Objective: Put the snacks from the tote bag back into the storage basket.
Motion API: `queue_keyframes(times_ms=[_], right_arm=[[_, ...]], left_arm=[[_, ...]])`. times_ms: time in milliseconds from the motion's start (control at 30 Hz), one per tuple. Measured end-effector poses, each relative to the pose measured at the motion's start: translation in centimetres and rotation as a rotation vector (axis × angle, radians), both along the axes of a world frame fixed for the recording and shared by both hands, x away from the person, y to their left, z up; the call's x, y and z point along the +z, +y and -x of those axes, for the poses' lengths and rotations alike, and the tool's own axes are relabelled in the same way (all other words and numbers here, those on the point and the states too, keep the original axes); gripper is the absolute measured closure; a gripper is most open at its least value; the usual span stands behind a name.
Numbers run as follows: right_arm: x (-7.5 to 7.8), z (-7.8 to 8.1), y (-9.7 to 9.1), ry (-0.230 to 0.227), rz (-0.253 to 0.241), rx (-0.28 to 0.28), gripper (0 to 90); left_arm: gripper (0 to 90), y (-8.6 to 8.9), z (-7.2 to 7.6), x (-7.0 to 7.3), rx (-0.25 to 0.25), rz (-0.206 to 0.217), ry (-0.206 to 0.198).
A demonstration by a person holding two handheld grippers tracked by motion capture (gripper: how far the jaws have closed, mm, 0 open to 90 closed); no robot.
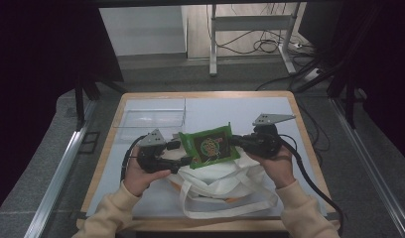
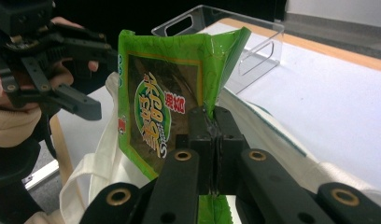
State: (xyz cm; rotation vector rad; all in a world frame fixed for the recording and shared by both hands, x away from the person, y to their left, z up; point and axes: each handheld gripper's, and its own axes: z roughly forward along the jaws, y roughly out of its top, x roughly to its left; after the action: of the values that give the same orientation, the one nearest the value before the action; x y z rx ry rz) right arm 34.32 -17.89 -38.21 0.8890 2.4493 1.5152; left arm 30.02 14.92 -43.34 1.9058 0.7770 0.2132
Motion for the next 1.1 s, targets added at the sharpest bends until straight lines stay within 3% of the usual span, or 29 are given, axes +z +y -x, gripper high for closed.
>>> queue_keyframes(times_ms=[133, 300, 633, 733, 1100], right_arm=[[0.2, -0.1, -0.1, 0.001, -0.017, -0.002, 87.0], [-0.1, -0.2, 0.2, 0.002, -0.023, 0.01, 87.0], [-0.4, -0.4, 0.5, 0.003, -0.029, 0.022, 87.0], [-0.5, -0.3, 0.6, 0.004, -0.026, 0.026, 87.0], [-1.4, -0.5, 1.2, 0.002, 0.018, 0.051, 85.0]], left_arm=[[27.5, -0.1, -0.1, -0.3, -0.011, 0.007, 0.017], [29.3, -0.5, -0.5, -0.5, -0.036, 0.045, 0.026], [34.8, -0.8, -0.7, -0.6, -0.045, 0.045, 0.028], [43.4, -0.9, -0.7, -0.7, -0.044, 0.035, 0.018], [67.6, -1.3, -0.6, -0.6, -0.124, 0.038, 0.019]])
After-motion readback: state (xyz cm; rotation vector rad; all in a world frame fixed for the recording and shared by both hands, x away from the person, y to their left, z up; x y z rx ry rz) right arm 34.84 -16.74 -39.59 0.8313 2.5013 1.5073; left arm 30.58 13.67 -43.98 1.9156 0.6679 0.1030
